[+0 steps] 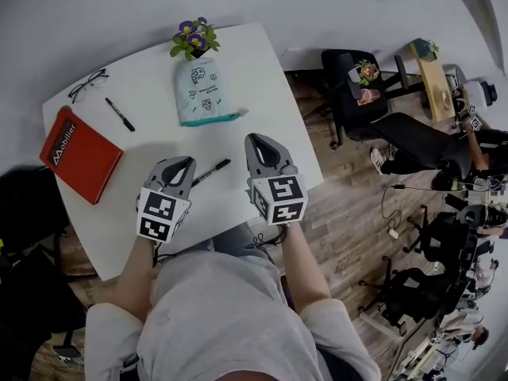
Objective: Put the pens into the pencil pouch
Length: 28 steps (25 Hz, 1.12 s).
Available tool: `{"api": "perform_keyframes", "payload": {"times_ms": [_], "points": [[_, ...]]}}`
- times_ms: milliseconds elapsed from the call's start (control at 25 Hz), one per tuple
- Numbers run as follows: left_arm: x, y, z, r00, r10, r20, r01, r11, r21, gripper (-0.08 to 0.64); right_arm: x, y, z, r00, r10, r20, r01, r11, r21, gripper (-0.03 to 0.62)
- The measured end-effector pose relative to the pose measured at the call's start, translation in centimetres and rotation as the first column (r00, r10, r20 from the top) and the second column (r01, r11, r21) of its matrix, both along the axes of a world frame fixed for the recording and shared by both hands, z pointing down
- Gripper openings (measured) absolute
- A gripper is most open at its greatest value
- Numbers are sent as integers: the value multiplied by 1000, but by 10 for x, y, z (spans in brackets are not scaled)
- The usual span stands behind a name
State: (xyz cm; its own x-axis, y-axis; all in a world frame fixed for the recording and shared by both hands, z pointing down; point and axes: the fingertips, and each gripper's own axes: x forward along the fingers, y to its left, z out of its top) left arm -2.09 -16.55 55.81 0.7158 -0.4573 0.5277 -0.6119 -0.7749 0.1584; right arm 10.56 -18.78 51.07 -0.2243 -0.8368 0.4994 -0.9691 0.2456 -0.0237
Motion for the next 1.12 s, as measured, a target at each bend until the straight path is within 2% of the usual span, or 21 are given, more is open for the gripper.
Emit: {"api": "perform_keyframes", "payload": {"times_ms": [160,320,480,640,800,920,1120], "points": [[-4,-12,-9,996,-82,-18,83,997,7,32,-5,-17,23,984,-160,-72,154,984,-91,34],[-10,-26,-16,985,-170,-32,171,985,18,32,-8,-38,41,936,-324,-135,302,939,-163,37],[-15,-36,-23,967,-250,-41,251,968,29,32,-10,-52,63,839,-504,-207,449,854,-262,141],[-21,-42,-29,946,-321,-39,323,945,42,32,-13,-64,86,706,-653,-274,562,752,-345,152],[-29,-44,-31,921,-389,-37,390,919,49,32,-19,-69,108,589,-757,-283,637,650,-414,152],[-34,-44,-30,900,-436,-32,437,898,45,32,-21,-76,122,536,-794,-286,656,605,-450,150],[-41,-43,-27,873,-488,-20,488,872,40,32,-23,-78,139,486,-827,-282,669,559,-490,146]]}}
